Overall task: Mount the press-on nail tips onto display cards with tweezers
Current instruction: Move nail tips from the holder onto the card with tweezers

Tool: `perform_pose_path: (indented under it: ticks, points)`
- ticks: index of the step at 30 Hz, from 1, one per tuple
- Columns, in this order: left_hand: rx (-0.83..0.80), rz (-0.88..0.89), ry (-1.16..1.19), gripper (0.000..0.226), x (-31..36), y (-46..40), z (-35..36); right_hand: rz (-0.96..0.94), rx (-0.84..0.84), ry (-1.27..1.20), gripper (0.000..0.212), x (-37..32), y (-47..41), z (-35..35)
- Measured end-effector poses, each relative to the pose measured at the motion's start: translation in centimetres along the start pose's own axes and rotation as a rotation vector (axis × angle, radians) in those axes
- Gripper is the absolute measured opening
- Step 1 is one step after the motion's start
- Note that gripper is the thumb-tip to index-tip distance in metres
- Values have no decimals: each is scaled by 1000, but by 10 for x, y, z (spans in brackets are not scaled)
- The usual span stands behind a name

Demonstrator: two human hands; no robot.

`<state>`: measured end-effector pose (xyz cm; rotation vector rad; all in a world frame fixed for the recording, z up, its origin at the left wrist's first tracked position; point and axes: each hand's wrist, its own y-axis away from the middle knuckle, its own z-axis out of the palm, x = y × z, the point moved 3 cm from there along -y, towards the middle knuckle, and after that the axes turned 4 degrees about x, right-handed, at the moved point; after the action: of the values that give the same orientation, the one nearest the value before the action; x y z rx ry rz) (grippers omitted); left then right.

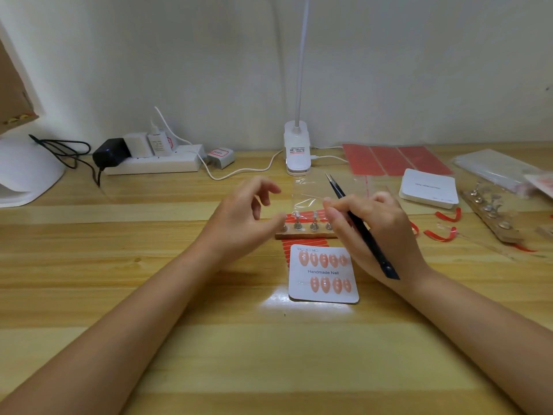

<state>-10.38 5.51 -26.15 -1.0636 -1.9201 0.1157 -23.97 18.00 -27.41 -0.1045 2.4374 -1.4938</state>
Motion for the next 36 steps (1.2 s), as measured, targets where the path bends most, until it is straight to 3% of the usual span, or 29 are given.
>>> perform_pose_path:
  ticks: [2, 5, 18, 21, 23, 25, 28, 30, 36]
  points:
    - [100, 99, 12, 16, 17, 2, -8, -9, 5, 23, 22, -2, -1, -1]
    - [31, 189, 49, 5, 40, 8, -4, -60, -4, 79, 22, -7, -2, -4]
    - [-182, -183, 389, 7, 39, 16, 12, -177, -107, 210, 18, -18, -3, -6]
    - [-236, -263, 437, 9, 36, 14, 8, -157, -109, 111, 33, -17, -7, -9]
    - [-305, -315, 504, 9, 34, 13, 4, -42, -122, -133, 44, -17, -13, -14]
    - [-383, -352, 559, 9, 32, 14, 1, 264, -177, -466, 48, -12, -21, -17]
    - [-480, -406, 610, 12, 26, 18, -1, 664, -234, -739, 57, -3, -27, -20]
    - [-534, -428, 676, 12, 22, 21, -1, 865, -207, -949, 51, 0, -29, -22]
    - [-607, -460, 809, 11, 14, 29, 1, 1181, -100, -1142, 32, 8, -13, -28]
